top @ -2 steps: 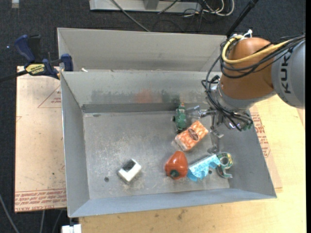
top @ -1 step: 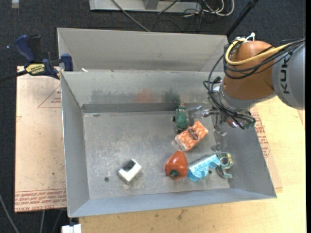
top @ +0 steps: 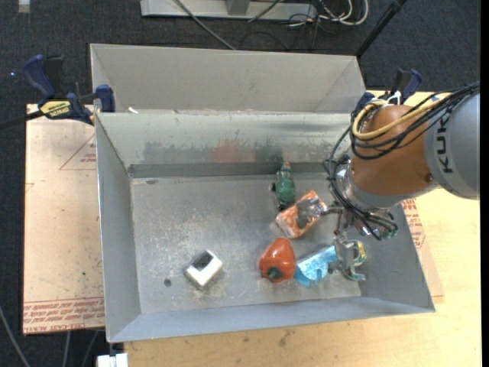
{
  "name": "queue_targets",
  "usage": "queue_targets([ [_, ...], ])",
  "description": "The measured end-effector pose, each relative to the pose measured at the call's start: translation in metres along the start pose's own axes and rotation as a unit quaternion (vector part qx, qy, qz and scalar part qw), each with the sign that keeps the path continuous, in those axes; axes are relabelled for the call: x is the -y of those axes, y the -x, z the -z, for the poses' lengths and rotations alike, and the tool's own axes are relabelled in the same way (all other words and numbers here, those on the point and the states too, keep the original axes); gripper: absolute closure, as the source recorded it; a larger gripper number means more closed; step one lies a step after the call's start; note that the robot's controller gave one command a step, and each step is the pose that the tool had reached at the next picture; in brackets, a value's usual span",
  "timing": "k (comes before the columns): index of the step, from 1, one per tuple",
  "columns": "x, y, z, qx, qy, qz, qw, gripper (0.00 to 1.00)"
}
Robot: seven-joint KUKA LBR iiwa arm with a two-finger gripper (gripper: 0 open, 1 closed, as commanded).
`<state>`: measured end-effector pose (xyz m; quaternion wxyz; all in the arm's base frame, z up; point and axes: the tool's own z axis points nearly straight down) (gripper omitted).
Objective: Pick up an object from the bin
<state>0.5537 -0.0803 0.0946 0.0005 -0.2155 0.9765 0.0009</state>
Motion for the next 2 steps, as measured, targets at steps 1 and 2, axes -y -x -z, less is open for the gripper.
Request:
queue_targets([
  [1, 0.0073, 0.0338, -0.0211, 0.0028, -0.001, -0.116, 0.9933, 1.00],
  [2, 0.0071, 0.0320, -0.0240, 0.0011, -0.001, -0.116, 0.9933, 0.00],
])
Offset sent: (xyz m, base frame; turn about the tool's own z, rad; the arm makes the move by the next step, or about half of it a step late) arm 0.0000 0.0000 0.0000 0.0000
